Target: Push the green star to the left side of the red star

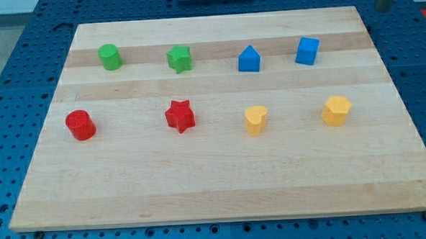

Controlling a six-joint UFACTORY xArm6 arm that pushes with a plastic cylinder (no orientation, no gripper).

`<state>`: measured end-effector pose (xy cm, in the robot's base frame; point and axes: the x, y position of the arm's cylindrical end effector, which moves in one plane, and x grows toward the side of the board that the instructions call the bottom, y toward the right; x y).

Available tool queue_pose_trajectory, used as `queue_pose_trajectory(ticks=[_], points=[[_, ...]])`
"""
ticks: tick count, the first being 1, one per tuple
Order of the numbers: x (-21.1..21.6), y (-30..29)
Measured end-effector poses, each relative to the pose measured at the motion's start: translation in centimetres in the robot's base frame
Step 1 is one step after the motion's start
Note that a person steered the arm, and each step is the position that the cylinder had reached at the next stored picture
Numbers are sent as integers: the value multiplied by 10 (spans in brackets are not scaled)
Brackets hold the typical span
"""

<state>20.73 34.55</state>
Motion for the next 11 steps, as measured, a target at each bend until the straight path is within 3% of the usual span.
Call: queue_pose_trajectory(ticks=[1, 2, 4, 6, 8, 9, 10, 11], points=[[47, -17], [56, -82], [28, -194], [63, -293], [67, -395], [111, -438], [143, -453], [128, -454]])
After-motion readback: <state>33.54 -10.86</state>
